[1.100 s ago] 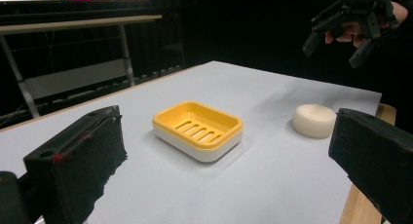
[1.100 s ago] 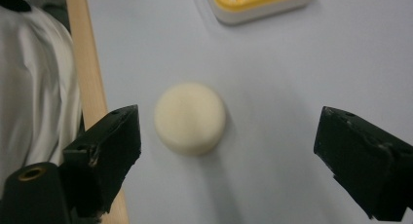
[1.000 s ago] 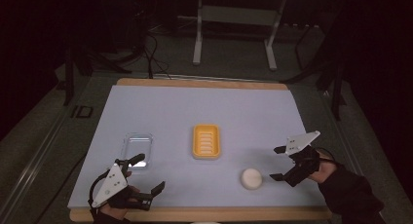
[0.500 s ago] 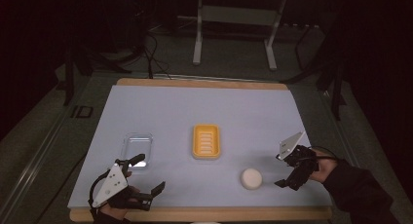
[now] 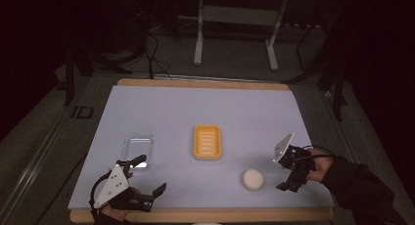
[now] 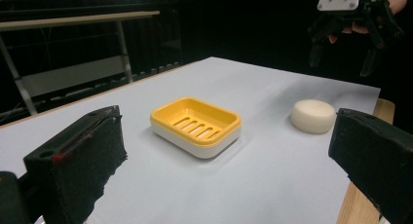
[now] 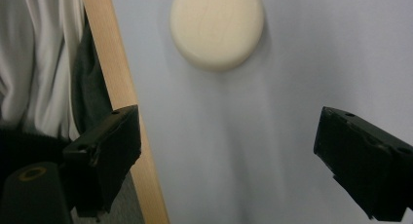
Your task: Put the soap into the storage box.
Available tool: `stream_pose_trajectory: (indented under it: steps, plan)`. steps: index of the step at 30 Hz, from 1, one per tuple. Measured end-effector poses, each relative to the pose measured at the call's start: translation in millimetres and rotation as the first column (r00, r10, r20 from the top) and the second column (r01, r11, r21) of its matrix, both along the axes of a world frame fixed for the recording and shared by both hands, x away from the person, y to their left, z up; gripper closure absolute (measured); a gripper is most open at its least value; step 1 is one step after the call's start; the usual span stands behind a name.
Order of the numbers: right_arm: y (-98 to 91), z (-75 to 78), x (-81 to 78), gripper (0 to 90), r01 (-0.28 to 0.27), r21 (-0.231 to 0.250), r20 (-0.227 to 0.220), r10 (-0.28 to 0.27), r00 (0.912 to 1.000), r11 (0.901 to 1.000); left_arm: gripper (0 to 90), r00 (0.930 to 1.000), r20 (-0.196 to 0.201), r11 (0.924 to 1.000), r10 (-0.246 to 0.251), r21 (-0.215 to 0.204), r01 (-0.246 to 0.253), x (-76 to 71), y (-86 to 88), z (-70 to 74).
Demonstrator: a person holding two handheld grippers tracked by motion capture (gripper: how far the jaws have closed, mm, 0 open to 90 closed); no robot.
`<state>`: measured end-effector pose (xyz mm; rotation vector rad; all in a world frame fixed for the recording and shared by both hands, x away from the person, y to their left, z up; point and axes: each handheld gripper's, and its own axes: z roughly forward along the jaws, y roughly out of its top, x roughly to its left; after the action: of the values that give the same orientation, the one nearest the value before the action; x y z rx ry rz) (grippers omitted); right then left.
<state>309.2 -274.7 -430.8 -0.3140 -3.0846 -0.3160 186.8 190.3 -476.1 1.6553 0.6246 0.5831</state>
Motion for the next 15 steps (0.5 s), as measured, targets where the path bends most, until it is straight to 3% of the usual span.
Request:
stream_pose_trajectory:
  steps: [6,9,10,14,15]
  plan:
    - [8.1,-7.9,0.4,10.0,-0.026,-0.079,-0.073,0.020,0.9971,0.9966,0.1,1.0000,-0.001,1.0000,-0.002,0.002,0.002,0.1,-0.2,-0.1]
    - [9.9,-10.1,0.5,10.1,-0.031,-0.103,-0.086,0.022,0.9961,0.9942,0.1,1.0000,-0.001,1.0000,-0.003,0.000,0.003,0.0,-0.3,-0.1]
    - [11.7,-12.0,1.0,13.2,-0.039,-0.123,-0.106,0.026,0.9940,0.9916,0.1,1.0000,-0.002,1.0000,-0.004,0.001,0.004,0.0,-0.3,-0.1]
    - [13.2,-13.9,2.1,12.8,-0.038,-0.137,-0.118,0.022,0.9928,0.9899,0.1,1.0000,-0.004,1.0000,-0.005,0.001,0.005,0.1,-0.5,-0.1]
    - [13.9,-13.7,2.2,12.8,-0.033,-0.140,-0.100,0.019,0.9948,0.9897,0.1,1.0000,-0.004,1.0000,-0.006,0.001,0.006,0.1,-0.5,-0.1]
